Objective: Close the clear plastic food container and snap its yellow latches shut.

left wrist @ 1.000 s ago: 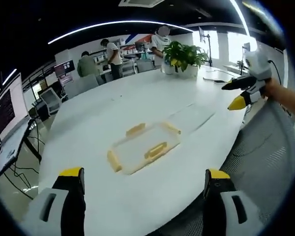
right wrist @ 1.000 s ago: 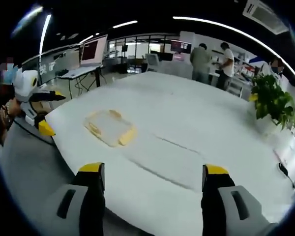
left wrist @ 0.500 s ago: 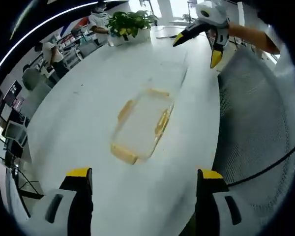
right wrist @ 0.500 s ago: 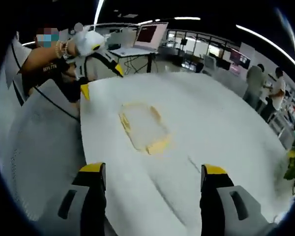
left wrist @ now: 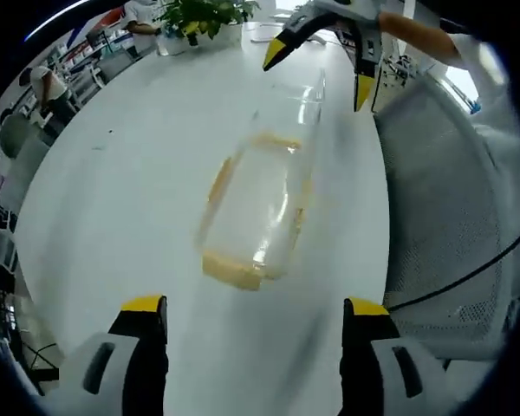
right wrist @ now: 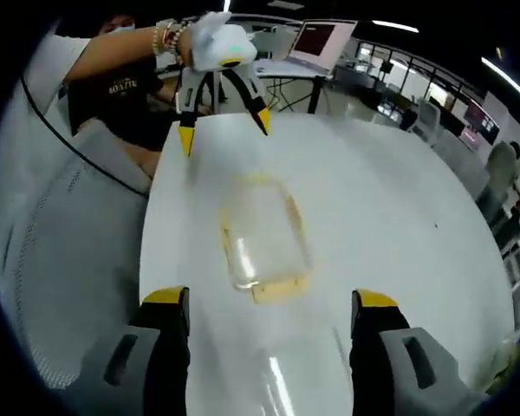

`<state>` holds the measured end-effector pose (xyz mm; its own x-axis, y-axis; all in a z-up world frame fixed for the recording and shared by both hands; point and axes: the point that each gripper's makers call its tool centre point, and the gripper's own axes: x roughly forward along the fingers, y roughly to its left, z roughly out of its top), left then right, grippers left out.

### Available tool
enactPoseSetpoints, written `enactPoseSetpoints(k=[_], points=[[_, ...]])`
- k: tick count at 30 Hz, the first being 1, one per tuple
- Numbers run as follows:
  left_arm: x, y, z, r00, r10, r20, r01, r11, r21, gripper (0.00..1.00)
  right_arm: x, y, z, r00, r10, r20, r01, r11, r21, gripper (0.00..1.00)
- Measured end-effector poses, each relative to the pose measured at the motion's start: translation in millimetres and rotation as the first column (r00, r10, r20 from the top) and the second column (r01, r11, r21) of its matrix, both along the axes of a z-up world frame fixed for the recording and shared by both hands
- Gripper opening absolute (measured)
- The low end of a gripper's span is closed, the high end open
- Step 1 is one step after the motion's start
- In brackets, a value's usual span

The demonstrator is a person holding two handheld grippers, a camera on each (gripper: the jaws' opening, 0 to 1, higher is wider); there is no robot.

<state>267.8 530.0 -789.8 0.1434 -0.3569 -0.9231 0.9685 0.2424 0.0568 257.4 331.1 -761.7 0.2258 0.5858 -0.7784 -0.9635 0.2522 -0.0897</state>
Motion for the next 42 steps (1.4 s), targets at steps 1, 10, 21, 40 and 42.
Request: enactPoseSetpoints(k=[1,10,21,40,42], points=[[1.7,0.7,-2.1,1.000,-0.011,-0.006,0.011,1.000,0.014,0.79,2.9,2.0,-3.3,1.000,0.008,-0.012,-0.008,1.000,-0.004,0.73],[15.5,-9.1,-25.0,0.992,-0.102,-0.071,0.103,0.994,0.019,0.68,16.8,10.0,-27.3,0.996,0.061,-0.063,-0.064,0.997,-0.036,0.69],[23.0,-16.6,-39.2,0.983,-0.153,-0.098,0.156,0.988,0.018,0.58,16.8,16.3,-50.9,0.990,0.101,-0.103,-0.108,0.992,-0.064,0.65],[16.8,-20.8,-50.2,0.970,-0.217,-0.109,0.222,0.974,0.041,0.39,14.5,19.7,-79.5,0.974,0.208,-0.095,-0.223,0.953,-0.205,0.50],[18.0,-21.2,-50.4,0.970,-0.223,-0.099,0.228,0.972,0.046,0.37,13.5,20.0,-81.3,0.972,0.215,-0.095,-0.231,0.949,-0.214,0.48]])
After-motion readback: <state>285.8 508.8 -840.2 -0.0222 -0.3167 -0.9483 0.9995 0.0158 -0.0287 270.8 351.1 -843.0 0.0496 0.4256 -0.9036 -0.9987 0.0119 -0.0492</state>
